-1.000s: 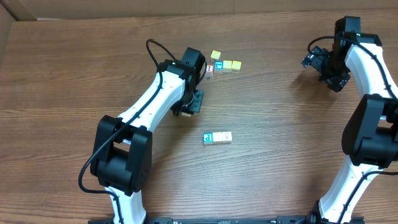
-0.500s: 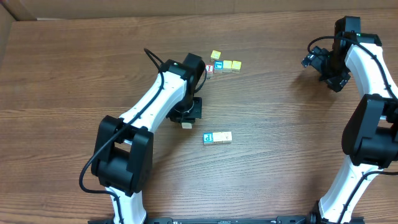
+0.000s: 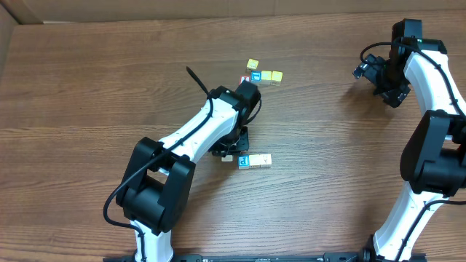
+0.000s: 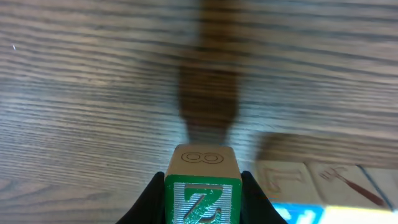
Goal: Flip 5 blocks
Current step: 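Carry the Z block down beside the P block row and release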
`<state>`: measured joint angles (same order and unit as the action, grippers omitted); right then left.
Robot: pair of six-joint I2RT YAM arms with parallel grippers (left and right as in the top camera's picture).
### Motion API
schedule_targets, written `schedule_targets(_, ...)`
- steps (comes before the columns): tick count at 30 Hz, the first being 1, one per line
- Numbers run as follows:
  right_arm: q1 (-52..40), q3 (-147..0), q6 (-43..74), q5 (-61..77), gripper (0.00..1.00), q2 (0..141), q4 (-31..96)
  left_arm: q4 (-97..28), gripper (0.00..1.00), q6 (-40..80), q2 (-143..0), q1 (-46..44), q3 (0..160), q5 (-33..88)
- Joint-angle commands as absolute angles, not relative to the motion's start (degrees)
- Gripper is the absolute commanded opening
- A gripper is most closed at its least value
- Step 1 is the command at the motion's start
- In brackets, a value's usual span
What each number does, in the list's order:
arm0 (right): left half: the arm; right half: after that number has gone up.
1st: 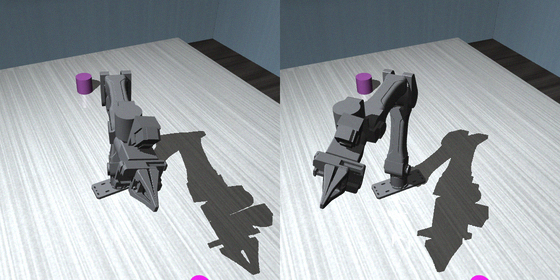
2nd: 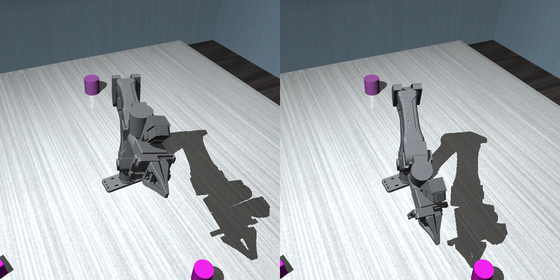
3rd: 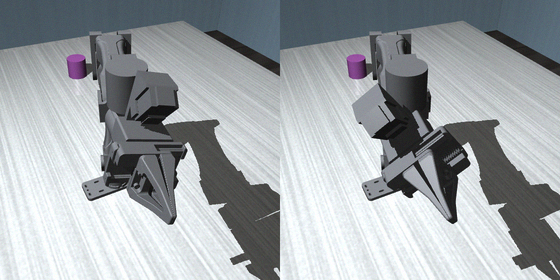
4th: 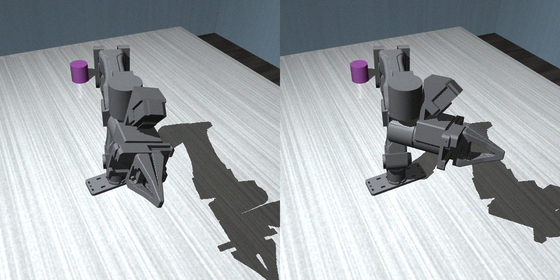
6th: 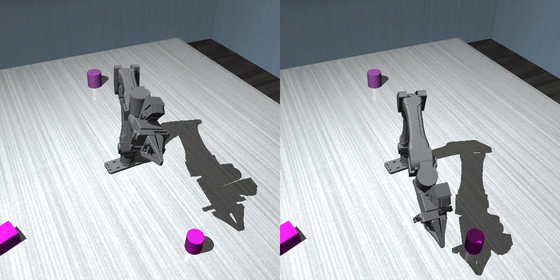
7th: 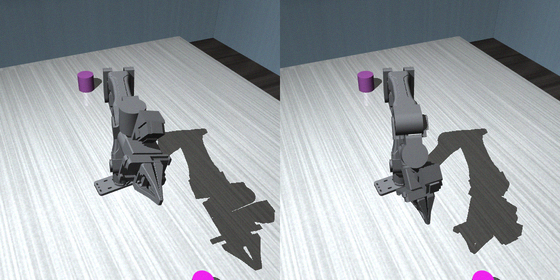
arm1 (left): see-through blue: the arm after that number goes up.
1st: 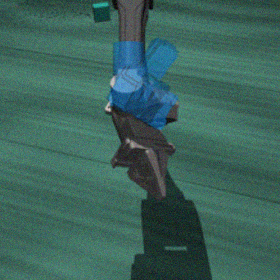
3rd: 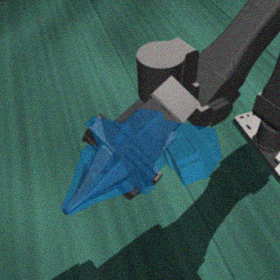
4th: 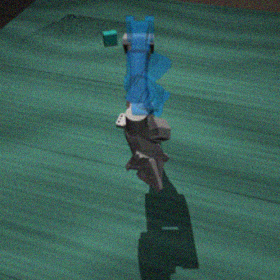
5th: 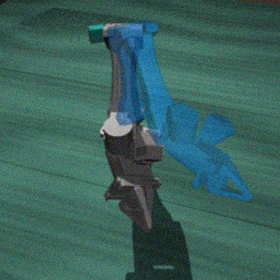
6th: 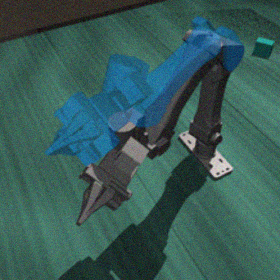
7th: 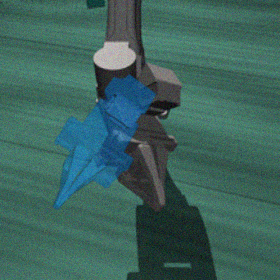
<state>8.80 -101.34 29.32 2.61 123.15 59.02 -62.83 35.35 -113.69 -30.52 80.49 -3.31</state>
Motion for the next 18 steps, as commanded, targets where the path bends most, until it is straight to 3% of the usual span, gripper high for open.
schedule_targets(1,8.8,-102.3,29.1,2.7,1.0,121.4,58.7,-62.0,0.12,38.4,-112.4,-30.4,78.5,-4.8)
schedule_targets(7,8.8,-102.3,29.1,2.7,1.0,121.4,58.7,-61.5,0.15,38.3,-112.4,-30.4,78.4,-2.7)
schedule_targets(13,8.8,-102.3,29.1,2.7,1.0,121.4,58.7,-61.4,0.27,37.7,-112.4,-29.6,78.5,-2.4)
schedule_targets(18,8.8,-102.3,29.1,2.7,1.0,121.4,58.7,-61.5,0.29,36.8,-112.4,-28.3,79.2,-1.3)
